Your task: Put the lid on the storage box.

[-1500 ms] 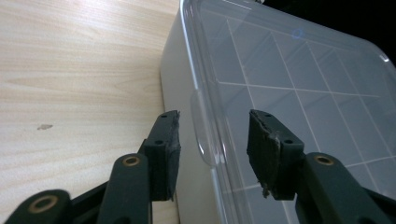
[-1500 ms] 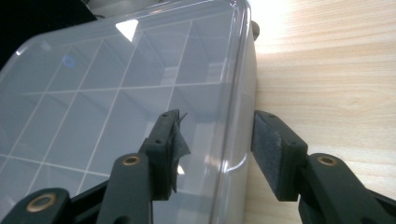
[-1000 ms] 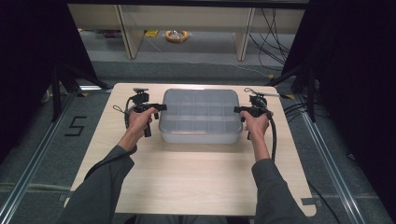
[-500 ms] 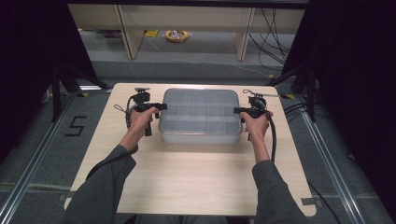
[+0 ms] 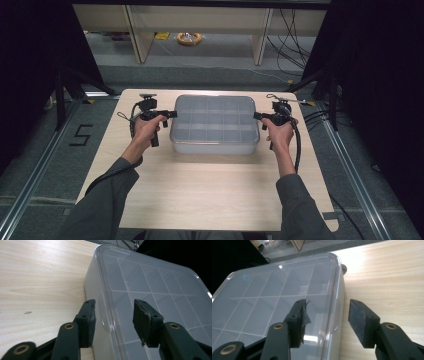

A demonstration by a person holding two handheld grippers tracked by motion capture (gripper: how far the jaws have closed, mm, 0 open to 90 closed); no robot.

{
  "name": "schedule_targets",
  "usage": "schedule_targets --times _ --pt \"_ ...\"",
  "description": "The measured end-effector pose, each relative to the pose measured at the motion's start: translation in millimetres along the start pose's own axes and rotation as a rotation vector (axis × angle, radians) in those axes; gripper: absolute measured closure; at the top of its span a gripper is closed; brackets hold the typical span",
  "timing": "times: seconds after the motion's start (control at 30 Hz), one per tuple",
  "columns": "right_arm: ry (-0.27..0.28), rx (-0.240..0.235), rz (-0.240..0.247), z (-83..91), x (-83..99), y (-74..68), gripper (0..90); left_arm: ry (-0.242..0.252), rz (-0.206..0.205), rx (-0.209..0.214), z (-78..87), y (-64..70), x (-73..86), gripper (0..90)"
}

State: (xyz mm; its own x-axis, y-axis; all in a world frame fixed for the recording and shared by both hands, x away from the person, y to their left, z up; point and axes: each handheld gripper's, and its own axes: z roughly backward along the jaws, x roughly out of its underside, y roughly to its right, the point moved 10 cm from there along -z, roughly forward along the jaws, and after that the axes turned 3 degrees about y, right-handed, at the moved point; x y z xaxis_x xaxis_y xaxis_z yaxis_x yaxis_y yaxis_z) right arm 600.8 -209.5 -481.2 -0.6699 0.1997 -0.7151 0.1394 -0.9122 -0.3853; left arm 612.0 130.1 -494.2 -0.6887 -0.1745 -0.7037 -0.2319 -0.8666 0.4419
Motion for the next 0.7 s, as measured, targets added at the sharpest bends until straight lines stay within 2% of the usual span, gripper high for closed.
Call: schedule_targets --times 0.03,0.1,0.13,0.2,0.27,0.3,0.33,0.43,0.47,0.5,0.57,0.63,0.7 --pt "0.008 -0.008 0.016 2.9 -0.8 -0.6 48.9 0.001 -0.002 -0.001 3.1 0.6 1.0 50.9" --pt "0.034 -0.023 0.099 5.7 -3.8 2.2 48.4 -0.005 -0.019 -0.002 6.4 0.0 3.0 50.4" --pt "0.032 -0.040 0.108 11.0 -2.3 -0.3 46.6 -0.007 -0.017 0.000 8.6 0.6 4.7 49.8" --pt "0.038 -0.040 0.113 11.6 -2.1 -0.5 46.4 -0.008 -0.028 0.014 12.7 1.8 6.5 49.5" --pt "0.038 -0.060 0.122 18.7 0.6 -4.0 46.4 -0.010 -0.043 0.023 18.4 2.4 9.8 48.9" --pt "0.038 -0.060 0.122 18.7 0.6 -4.0 46.4 -0.003 -0.029 0.024 18.8 3.6 10.0 48.9" --pt "0.039 -0.068 0.119 21.5 1.8 -6.1 46.2 -0.011 -0.044 0.025 21.6 2.6 12.1 48.4" --pt "0.042 -0.069 0.131 23.4 2.8 -5.7 45.9 -0.008 -0.044 0.034 26.5 3.0 14.7 48.0" --pt "0.034 -0.073 0.103 25.7 4.6 -8.2 45.8 -0.002 -0.039 0.042 28.1 4.1 15.1 47.8" --pt "0.036 -0.077 0.127 26.6 5.0 -7.1 45.6 -0.006 -0.052 0.043 30.5 3.5 16.5 47.8" --pt "0.039 -0.080 0.152 28.7 7.1 -7.4 45.6 0.006 -0.048 0.049 34.8 4.0 18.0 47.6" --pt "0.036 -0.090 0.140 31.7 9.9 -9.7 45.6 0.010 -0.044 0.058 39.3 3.6 20.0 47.5" --pt "0.030 -0.099 0.153 35.6 13.8 -10.6 45.5 0.011 -0.051 0.061 43.0 2.9 21.8 47.2"
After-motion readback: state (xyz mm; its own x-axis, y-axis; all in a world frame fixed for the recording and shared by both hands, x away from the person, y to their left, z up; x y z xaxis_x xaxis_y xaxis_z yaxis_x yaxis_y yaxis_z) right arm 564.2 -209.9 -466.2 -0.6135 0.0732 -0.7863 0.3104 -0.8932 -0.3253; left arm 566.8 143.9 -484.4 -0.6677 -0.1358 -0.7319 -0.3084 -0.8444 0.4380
